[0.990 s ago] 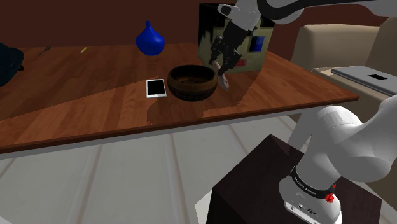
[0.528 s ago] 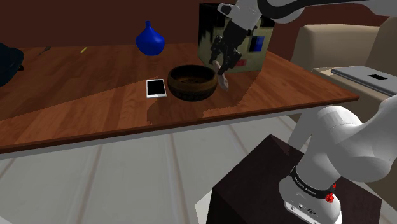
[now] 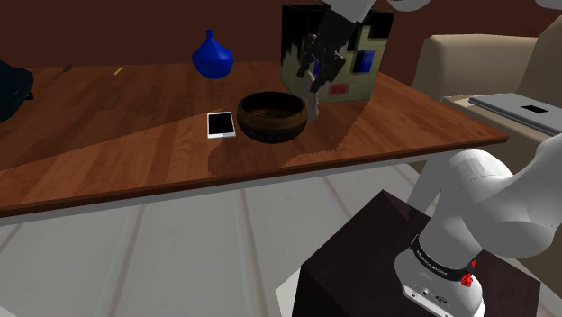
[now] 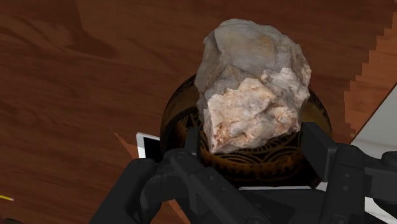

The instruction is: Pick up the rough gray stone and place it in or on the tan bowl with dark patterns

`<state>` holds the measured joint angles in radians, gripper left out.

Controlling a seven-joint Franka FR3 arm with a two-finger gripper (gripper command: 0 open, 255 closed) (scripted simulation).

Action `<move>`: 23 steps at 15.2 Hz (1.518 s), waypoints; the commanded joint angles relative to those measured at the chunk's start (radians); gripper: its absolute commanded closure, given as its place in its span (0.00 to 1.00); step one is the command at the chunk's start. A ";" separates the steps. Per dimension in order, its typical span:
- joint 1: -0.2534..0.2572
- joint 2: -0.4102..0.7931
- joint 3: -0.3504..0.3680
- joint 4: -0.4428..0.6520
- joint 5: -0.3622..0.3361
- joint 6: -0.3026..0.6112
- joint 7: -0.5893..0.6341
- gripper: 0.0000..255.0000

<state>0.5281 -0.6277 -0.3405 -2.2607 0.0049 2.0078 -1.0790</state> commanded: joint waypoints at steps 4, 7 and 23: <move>0.005 0.013 0.005 0.077 0.004 -0.064 0.007 1.00; 0.009 0.023 0.007 0.125 0.007 -0.101 0.011 1.00; 0.031 0.106 0.009 0.411 0.026 -0.305 0.028 1.00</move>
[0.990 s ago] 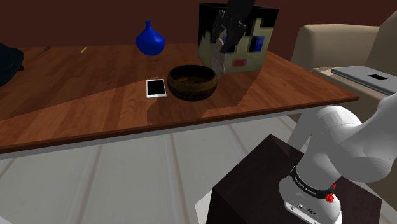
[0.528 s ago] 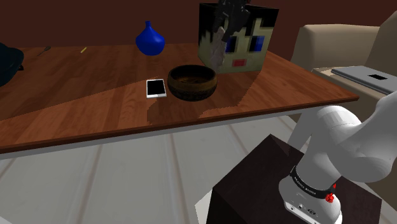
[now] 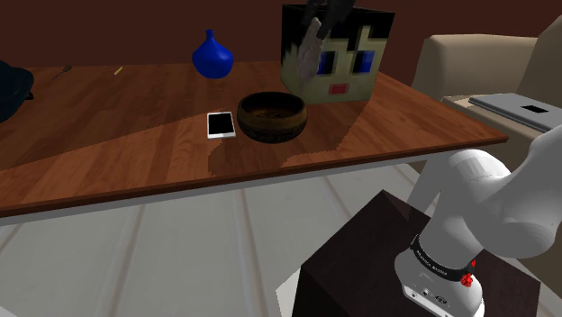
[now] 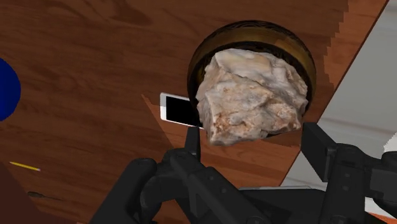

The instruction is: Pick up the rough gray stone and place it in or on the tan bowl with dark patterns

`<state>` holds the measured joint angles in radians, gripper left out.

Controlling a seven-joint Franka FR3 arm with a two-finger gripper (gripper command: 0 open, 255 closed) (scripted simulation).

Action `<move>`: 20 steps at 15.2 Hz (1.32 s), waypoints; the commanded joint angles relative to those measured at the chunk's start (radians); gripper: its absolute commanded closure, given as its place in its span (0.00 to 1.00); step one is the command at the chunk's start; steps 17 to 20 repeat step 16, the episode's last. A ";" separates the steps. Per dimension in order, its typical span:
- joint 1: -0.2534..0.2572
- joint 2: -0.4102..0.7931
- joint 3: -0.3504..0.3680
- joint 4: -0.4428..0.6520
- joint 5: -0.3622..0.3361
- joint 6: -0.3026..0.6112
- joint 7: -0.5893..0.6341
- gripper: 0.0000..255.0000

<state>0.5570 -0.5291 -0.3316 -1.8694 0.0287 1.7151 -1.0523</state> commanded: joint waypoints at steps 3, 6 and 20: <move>0.017 0.057 0.021 0.080 0.015 -0.022 0.033 1.00; 0.039 0.135 0.049 0.175 0.031 -0.037 0.079 1.00; 0.070 0.244 0.094 0.256 0.047 -0.006 0.150 1.00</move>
